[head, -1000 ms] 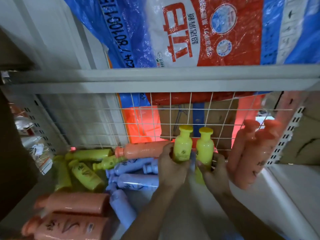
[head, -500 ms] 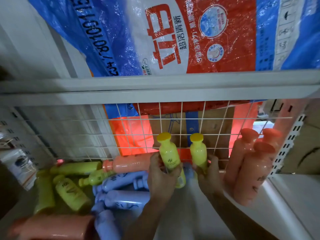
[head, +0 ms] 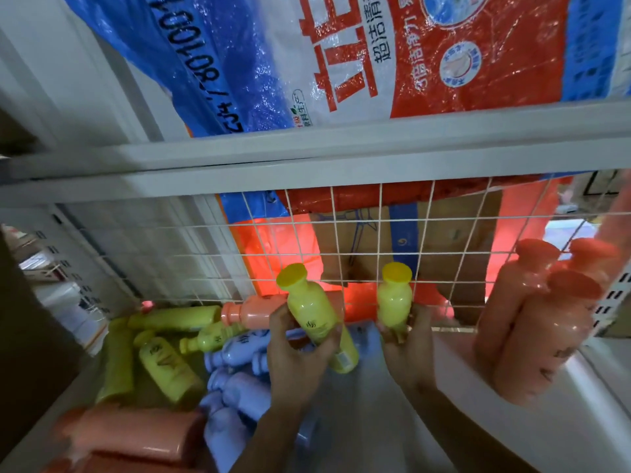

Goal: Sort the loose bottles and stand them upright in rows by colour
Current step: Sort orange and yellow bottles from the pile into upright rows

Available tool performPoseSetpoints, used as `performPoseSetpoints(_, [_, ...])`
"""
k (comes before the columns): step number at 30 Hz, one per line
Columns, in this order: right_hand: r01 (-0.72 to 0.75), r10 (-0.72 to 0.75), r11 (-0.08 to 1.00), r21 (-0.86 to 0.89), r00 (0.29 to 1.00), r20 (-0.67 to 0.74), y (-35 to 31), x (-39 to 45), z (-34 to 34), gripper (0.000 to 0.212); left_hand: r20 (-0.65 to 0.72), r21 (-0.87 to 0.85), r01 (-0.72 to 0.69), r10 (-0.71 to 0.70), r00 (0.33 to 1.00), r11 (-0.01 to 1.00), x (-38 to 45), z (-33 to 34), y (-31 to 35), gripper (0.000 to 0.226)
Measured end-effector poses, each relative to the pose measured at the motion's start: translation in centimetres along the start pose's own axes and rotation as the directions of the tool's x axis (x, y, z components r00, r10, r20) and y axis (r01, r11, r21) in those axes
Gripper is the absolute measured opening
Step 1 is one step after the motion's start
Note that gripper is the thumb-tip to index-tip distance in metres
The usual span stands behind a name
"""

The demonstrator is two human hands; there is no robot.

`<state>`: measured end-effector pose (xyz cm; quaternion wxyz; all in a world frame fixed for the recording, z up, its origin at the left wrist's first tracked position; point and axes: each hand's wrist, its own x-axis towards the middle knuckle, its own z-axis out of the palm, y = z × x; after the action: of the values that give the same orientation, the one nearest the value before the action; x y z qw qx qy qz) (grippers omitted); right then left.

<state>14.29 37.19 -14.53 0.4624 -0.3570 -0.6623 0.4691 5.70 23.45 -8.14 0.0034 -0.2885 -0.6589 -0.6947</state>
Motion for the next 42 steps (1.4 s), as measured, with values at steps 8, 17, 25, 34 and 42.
performPoseSetpoints(8, [-0.012, 0.012, 1.0, -0.006, 0.998, 0.061, -0.2, -0.5, -0.8, 0.046, 0.021, -0.004, -0.028, 0.028, 0.999, 1.0, -0.6, 2.3, -0.6, 0.057])
performPoseSetpoints(17, [-0.041, 0.041, 0.999, -0.023, 0.999, -0.014, 0.5, 1.1, -6.7, 0.052, 0.283, -0.086, 0.061, -0.035, 0.958, 0.994, -0.8, 8.7, -0.5, 0.056])
performPoseSetpoints(25, [-0.051, 0.051, 0.998, -0.02, 0.999, -0.017, 0.6, 2.3, -8.1, 0.05, 0.407, 0.078, -0.121, 0.079, 0.91, 0.99, -0.1, 10.8, -1.8, 0.034])
performPoseSetpoints(34, [0.008, -0.008, 1.0, 0.0, 0.973, 0.232, 0.1, 1.1, -3.0, 0.045, 0.351, 0.196, -0.041, -0.031, 0.936, 0.98, 2.0, 5.3, -5.1, 0.06])
performPoseSetpoints(42, [0.085, -0.06, 0.994, -0.063, 0.943, 0.327, -0.3, 2.2, -4.0, 0.052, 0.441, 0.067, 0.134, -0.15, 0.885, 0.989, 2.6, 6.7, -4.8, 0.068])
